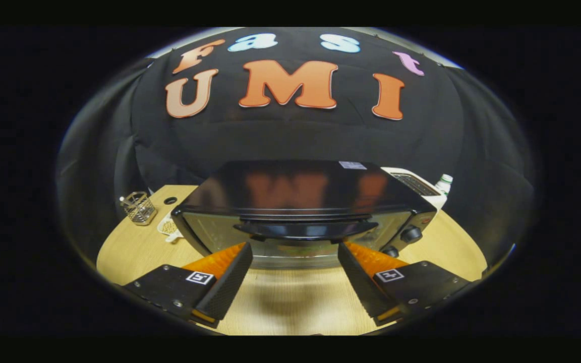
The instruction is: Open the toaster oven, put the food inside, and close the toaster oven door.
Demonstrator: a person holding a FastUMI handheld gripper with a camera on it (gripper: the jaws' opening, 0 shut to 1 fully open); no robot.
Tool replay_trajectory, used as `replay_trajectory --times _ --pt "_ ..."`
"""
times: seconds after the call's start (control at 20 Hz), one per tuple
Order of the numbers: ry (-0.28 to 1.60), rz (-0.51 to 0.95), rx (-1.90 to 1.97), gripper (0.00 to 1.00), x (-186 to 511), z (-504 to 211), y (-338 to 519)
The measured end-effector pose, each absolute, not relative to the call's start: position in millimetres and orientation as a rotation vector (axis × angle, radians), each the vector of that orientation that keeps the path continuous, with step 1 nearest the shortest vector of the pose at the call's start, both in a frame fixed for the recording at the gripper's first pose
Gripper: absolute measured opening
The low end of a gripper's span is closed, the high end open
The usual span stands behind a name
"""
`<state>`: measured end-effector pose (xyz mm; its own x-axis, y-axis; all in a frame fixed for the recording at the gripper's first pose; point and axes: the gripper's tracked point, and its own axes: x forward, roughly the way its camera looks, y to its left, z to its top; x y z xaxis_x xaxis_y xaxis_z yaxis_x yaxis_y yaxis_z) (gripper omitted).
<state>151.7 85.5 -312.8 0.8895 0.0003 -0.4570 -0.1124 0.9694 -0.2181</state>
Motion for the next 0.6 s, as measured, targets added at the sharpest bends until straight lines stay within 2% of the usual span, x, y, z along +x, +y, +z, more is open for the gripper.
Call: replay_trajectory --times 0.6 --pt "0.425 0.080 -0.249 1.00 110.9 -260.7 93.5"
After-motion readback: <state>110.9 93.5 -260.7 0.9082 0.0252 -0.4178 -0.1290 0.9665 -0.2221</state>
